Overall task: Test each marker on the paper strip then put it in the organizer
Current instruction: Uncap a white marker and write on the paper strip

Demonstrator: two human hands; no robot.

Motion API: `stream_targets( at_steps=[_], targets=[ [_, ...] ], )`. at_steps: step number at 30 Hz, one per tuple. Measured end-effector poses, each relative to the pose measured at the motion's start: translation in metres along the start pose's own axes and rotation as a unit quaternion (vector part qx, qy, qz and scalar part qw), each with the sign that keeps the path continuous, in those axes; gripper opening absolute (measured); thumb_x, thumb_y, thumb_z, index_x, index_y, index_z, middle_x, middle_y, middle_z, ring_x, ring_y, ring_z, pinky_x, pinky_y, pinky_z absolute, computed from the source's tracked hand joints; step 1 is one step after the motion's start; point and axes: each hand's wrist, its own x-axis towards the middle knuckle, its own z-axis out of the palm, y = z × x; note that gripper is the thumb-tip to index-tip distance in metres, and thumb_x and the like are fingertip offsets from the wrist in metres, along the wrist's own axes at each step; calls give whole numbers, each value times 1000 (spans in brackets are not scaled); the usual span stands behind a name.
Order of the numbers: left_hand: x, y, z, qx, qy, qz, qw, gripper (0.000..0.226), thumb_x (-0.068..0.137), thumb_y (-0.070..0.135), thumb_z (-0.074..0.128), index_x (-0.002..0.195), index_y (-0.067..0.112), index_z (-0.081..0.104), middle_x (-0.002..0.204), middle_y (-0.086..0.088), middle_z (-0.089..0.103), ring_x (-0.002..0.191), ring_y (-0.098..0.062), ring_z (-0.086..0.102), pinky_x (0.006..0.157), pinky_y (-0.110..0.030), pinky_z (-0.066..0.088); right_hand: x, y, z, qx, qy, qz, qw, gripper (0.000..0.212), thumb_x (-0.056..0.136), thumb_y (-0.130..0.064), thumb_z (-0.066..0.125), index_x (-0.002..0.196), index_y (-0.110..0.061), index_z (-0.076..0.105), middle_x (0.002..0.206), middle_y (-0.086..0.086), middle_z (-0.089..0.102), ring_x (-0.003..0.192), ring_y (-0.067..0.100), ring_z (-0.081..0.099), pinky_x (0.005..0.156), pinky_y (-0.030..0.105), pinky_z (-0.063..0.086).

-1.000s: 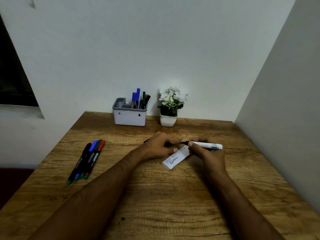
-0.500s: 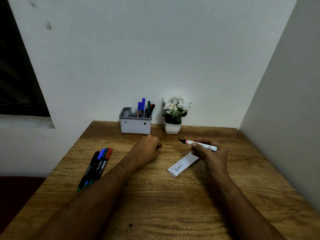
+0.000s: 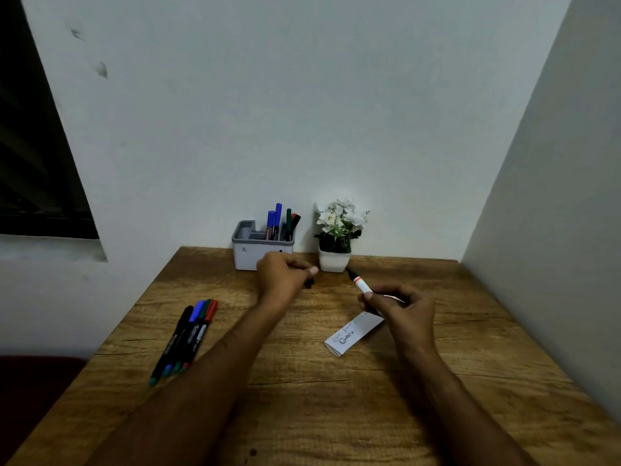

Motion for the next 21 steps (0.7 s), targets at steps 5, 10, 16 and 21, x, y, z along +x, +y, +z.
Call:
stream_targets(
  at_steps=[5,10,16,21],
  targets=[
    [0,17,5,-338,-18,-204,919,15,77,-4,79,90,-8,72,94,-19,74,81,-25,74,69,-33,63,-4,-5,6,-49,-34,-19,998,11,81,4,80,90,-2,76,78,11,80,76,27,79,75,41,64],
    [-8,18,12,-372,-24,-219,902,19,79,-6,76,96,-11,70,90,-18,74,76,-23,75,69,-34,63,-6,-5,10,-82,-49,-33,995,12,80,3,82,80,-7,75,71,10,78,67,27,77,66,41,62],
    [-16,20,19,-365,-44,-202,908,16,79,-8,75,94,-12,70,92,-19,73,82,-26,75,63,-29,61,-7,-2,10,-73,-55,-37,995,10,81,7,79,81,0,73,71,12,77,66,28,77,58,32,60],
    [-24,24,25,-348,-56,-183,918,9,80,-9,73,88,-8,69,95,-20,73,82,-23,74,65,-30,62,-4,0,13,-68,-36,-52,996,11,79,11,77,76,3,70,66,12,74,58,21,73,56,28,57]
  ],
)
